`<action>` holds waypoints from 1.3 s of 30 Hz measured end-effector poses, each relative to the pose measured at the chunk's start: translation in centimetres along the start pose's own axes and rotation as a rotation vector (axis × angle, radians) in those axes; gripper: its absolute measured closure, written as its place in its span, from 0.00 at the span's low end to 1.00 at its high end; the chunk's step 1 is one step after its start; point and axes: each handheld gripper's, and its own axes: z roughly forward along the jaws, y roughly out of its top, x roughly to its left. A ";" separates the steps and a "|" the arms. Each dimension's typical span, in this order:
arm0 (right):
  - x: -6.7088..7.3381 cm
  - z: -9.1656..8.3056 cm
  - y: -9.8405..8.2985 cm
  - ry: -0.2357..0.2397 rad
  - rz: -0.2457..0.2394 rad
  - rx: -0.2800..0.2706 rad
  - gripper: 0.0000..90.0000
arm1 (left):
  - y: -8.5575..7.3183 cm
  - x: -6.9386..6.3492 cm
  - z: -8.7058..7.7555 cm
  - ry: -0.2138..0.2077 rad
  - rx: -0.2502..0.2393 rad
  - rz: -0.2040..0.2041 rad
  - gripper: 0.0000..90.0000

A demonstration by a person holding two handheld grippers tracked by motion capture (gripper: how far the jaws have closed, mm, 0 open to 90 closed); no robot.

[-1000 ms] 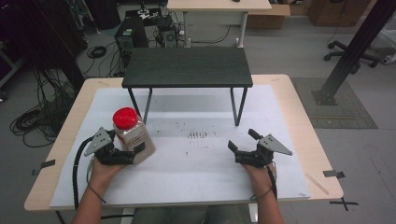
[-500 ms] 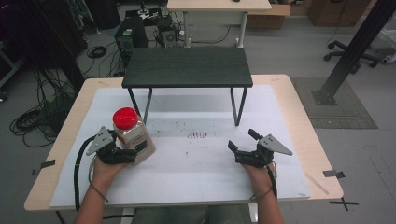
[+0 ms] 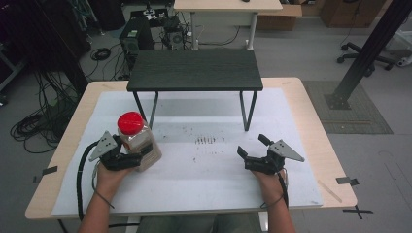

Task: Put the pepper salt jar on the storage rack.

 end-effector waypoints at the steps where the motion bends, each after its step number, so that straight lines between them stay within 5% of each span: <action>1: 0.0 0.0 0.0 0.000 0.000 0.000 0.00 | 0.0 0.0 0.0 -0.002 -0.001 0.000 0.24; 39: 0.1 0.1 0.0 -0.003 -0.005 0.005 0.00 | -0.2 -0.2 -0.7 0.008 -0.052 0.032 0.29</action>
